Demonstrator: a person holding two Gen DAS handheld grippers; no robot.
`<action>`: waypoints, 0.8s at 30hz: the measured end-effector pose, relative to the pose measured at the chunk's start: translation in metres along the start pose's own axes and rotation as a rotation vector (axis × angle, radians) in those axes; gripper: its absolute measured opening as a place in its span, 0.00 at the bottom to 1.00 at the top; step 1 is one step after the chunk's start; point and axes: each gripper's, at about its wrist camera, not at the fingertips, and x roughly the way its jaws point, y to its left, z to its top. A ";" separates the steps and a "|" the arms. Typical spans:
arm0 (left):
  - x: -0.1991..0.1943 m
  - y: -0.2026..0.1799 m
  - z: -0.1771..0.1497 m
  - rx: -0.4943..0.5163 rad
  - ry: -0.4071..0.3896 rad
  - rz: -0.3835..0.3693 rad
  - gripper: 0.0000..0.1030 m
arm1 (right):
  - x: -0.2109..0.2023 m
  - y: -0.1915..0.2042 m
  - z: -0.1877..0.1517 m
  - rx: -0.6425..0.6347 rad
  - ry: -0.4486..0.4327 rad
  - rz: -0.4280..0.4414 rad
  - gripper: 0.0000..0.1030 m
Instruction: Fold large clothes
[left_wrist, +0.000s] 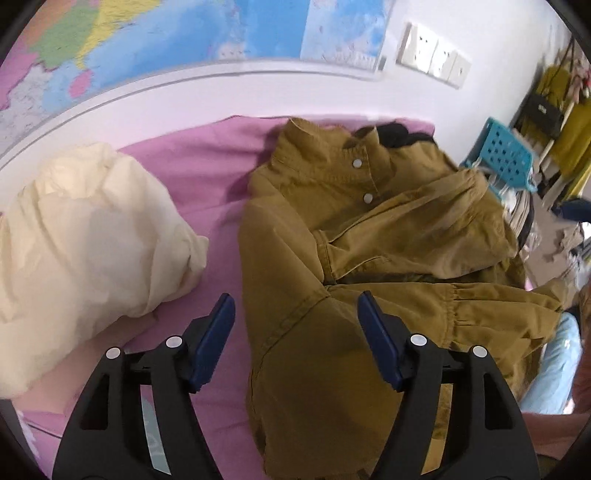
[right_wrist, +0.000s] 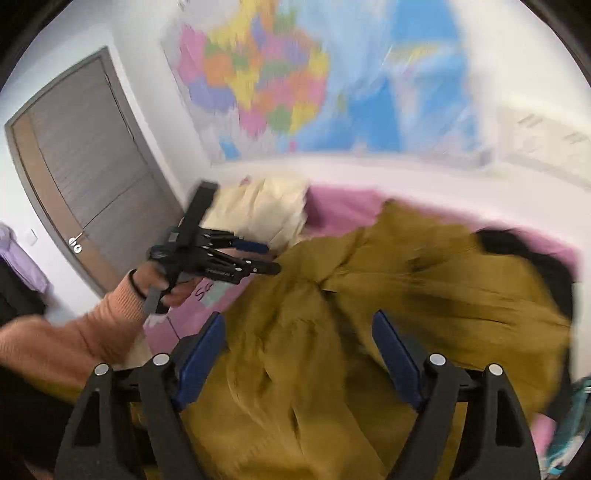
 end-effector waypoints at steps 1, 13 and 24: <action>-0.004 0.003 -0.002 -0.016 -0.012 -0.005 0.67 | 0.036 -0.003 0.013 0.001 0.072 0.007 0.73; -0.015 0.042 -0.028 -0.121 -0.045 -0.055 0.79 | 0.213 -0.019 0.029 0.023 0.461 0.009 0.04; -0.005 0.048 -0.038 -0.100 -0.066 -0.273 0.90 | 0.212 0.058 0.114 -0.415 0.157 -0.152 0.04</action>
